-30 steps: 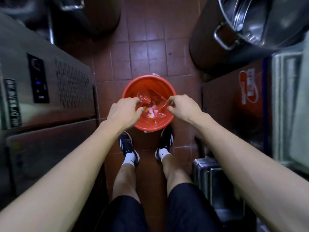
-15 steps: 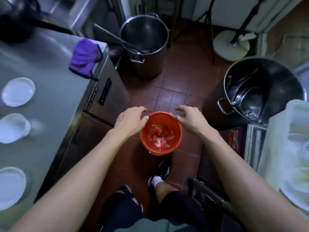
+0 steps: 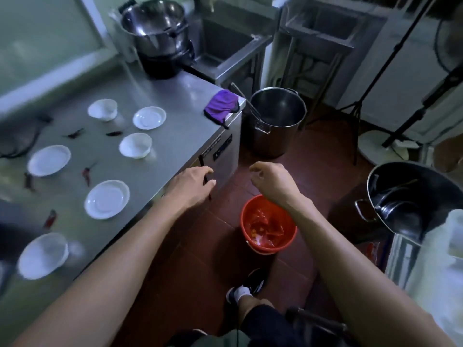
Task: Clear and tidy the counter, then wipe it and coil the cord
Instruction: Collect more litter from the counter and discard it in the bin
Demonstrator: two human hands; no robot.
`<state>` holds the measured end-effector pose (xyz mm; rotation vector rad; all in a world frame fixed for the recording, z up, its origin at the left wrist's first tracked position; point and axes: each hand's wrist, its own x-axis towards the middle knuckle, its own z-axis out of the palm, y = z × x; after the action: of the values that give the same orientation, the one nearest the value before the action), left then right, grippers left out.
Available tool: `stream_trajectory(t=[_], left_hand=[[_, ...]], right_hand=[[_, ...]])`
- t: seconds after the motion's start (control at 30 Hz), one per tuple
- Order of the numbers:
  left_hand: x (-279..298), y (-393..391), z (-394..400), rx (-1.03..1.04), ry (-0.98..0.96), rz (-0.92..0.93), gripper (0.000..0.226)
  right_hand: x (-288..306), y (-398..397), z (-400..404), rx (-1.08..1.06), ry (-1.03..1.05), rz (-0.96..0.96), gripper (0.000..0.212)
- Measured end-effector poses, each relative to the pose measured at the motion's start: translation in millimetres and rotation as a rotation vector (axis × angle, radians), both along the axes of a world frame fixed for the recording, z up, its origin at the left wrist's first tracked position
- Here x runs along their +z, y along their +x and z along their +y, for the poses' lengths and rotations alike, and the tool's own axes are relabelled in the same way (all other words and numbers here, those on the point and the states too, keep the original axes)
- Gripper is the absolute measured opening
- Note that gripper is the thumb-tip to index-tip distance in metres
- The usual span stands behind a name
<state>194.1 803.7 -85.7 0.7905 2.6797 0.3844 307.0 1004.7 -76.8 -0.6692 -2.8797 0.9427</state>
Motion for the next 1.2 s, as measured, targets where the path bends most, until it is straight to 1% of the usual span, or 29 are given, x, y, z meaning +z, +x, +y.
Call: stream_trajectory(t=[0.1,0.2,0.43,0.53,0.63,0.77,0.87,1.03,1.2], left_hand=[[15,12,-62,0.099,0.023,0.018,0.039],[30,19,-119,0.167,0.051,0.041,0.039],[55,40,-247,0.344,0.072,0.155,0.04],[55,52,-295,0.424,0.076,0.151,0.042],[50,63,-342,0.493,0.109,0.139,0.042],[37,76,-399,0.638,0.158,0.148,0.044],[25,82,-439,0.754,0.18,0.119,0.047],[8,84,-493,0.943,0.104,0.06,0.044],[-9,73,-533,1.033,0.065,0.045,0.045]], right_hand=[[14,-2,-53,0.111,0.013,0.011,0.023],[30,-9,-102,0.187,0.042,0.061,0.018],[58,-34,-214,0.38,0.102,0.07,0.03],[60,-44,-260,0.499,0.125,0.071,0.031],[56,-55,-305,0.614,0.129,0.065,0.03],[44,-74,-366,0.747,0.086,0.062,0.026],[32,-92,-411,0.851,0.079,0.054,0.027],[6,-126,-476,0.978,0.008,-0.012,0.026],[-19,-167,-533,1.097,-0.036,-0.056,0.029]])
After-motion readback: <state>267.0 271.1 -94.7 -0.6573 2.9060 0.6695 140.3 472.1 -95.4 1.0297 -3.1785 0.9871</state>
